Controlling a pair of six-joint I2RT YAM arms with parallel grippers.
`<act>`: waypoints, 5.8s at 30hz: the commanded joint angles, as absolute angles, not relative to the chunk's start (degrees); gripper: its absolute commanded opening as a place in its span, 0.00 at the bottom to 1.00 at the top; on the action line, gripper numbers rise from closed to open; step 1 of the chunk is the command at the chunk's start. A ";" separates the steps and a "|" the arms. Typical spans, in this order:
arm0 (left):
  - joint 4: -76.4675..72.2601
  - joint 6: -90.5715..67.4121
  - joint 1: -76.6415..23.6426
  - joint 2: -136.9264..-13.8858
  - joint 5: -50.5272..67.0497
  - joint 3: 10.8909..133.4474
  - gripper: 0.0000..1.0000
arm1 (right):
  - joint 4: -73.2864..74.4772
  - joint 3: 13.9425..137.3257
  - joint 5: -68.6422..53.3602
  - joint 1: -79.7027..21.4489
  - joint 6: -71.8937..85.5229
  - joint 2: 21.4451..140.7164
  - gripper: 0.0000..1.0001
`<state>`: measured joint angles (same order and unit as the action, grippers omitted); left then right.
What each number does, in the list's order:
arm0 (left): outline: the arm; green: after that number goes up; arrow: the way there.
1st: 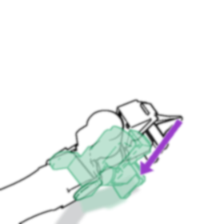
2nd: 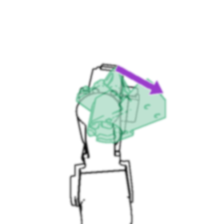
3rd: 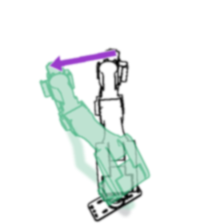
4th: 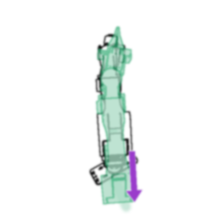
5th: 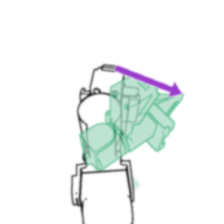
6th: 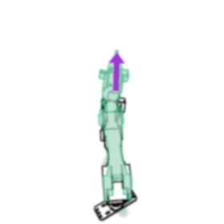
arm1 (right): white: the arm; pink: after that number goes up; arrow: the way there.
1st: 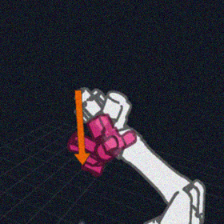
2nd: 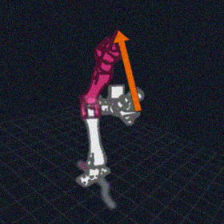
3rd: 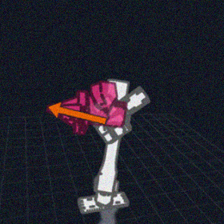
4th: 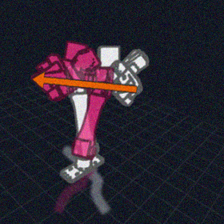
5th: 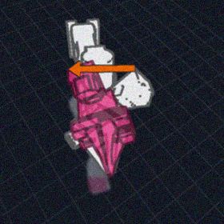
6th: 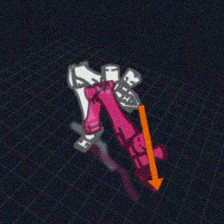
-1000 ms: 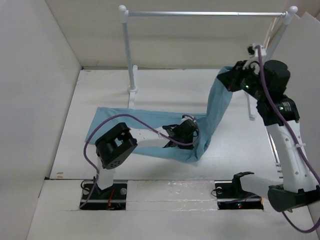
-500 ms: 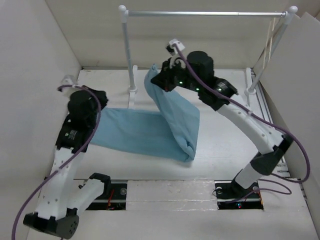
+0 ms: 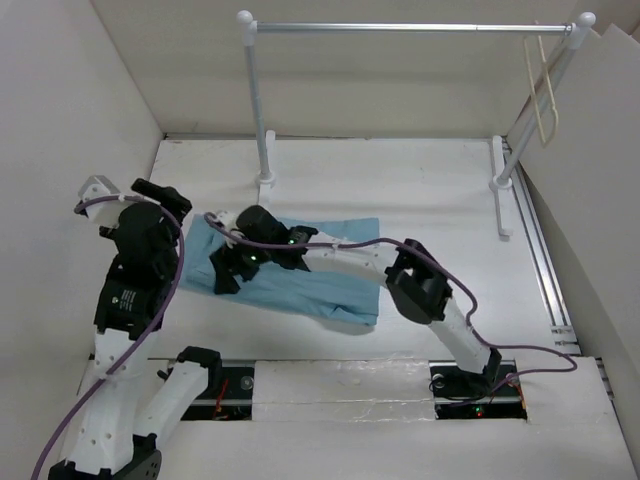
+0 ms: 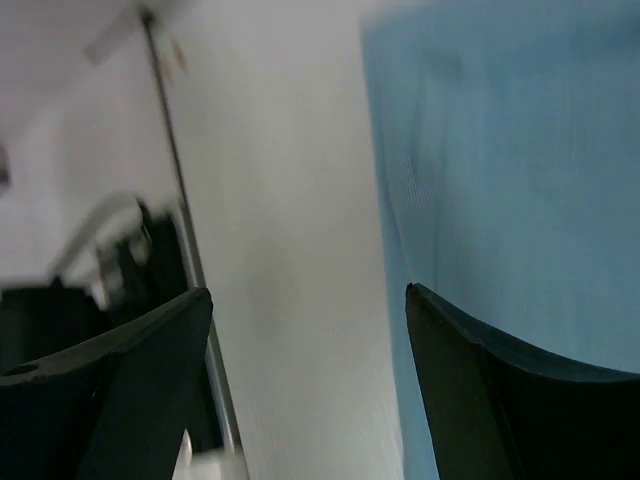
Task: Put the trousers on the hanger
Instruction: Fold the trousers at the center of the board, then pick up the hanger from the clothesline, then place the trousers on the hanger.
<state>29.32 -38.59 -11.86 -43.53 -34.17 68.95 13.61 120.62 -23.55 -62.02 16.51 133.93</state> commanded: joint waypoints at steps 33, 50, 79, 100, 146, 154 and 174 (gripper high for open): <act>17.13 -40.43 4.48 -86.76 -12.22 51.32 0.60 | 2.45 26.01 -20.57 -40.34 11.87 74.10 0.00; 17.49 -32.52 -42.77 -81.99 -14.41 77.06 0.00 | 42.44 107.53 -17.77 -13.74 -12.89 73.63 0.00; 10.72 -26.11 -55.46 -73.66 2.99 58.62 0.13 | 34.98 121.99 -40.08 33.13 -10.11 96.94 0.96; 11.69 -23.46 -55.46 -74.97 0.53 59.59 0.11 | 37.18 120.59 -43.77 33.58 -9.49 100.37 0.71; 17.69 -34.88 -52.73 -90.87 10.37 99.22 0.62 | 17.30 78.06 -16.43 10.82 -11.34 66.11 0.00; 10.73 -43.50 -52.73 -96.84 10.90 100.02 0.64 | 19.07 61.28 -8.27 -4.64 -10.81 55.73 0.00; 3.08 -57.21 -52.73 -111.44 10.63 92.90 0.63 | 23.20 41.84 13.79 -32.52 -0.53 42.80 0.00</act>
